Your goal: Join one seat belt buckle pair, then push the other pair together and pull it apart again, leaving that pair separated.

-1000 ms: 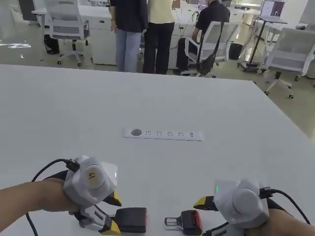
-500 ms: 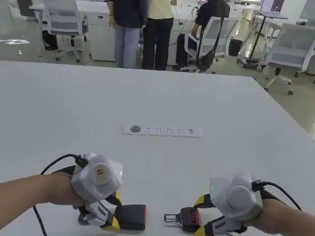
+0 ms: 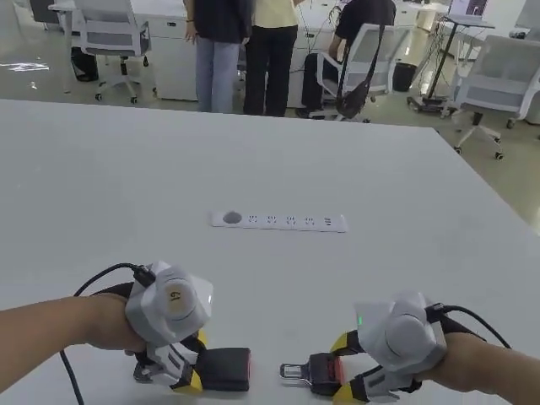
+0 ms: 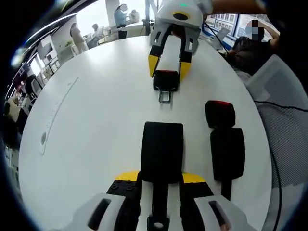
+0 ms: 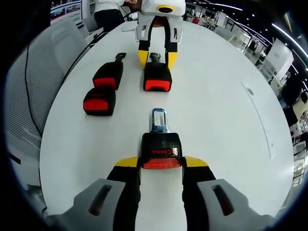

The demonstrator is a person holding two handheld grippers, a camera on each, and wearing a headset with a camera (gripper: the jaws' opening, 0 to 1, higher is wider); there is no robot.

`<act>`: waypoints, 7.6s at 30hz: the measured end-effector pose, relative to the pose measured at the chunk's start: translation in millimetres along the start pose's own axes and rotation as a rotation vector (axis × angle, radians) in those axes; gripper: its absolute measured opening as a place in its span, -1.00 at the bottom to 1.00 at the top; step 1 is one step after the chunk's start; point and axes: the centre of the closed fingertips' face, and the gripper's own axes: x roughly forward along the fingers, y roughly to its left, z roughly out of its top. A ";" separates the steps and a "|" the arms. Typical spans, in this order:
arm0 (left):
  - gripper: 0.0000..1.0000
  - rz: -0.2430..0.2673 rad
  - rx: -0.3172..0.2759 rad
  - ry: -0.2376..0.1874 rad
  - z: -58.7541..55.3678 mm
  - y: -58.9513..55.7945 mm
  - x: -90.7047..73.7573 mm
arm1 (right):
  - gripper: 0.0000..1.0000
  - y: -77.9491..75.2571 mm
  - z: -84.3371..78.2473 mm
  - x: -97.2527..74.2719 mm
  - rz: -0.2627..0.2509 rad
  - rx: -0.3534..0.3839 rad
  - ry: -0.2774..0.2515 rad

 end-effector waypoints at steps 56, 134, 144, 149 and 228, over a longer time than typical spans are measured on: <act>-0.39 -0.003 -0.040 0.039 -1.8 -1.9 3.9 | -0.39 1.2 35.7 17.0 0.002 -0.031 -0.037; -0.43 -0.002 0.038 0.043 2.7 -7.4 3.4 | -0.46 3.6 67.3 37.0 -0.015 0.001 0.027; -0.44 0.000 0.052 0.058 5.1 -8.9 3.7 | -0.47 5.1 69.4 36.3 -0.023 0.035 0.035; -0.44 -0.002 0.057 0.066 4.5 -8.7 3.7 | -0.46 4.5 68.3 37.8 -0.029 0.044 0.039; -0.37 -0.011 0.008 0.059 1.2 -7.0 2.6 | -0.38 -1.0 8.5 5.6 -0.024 0.009 0.060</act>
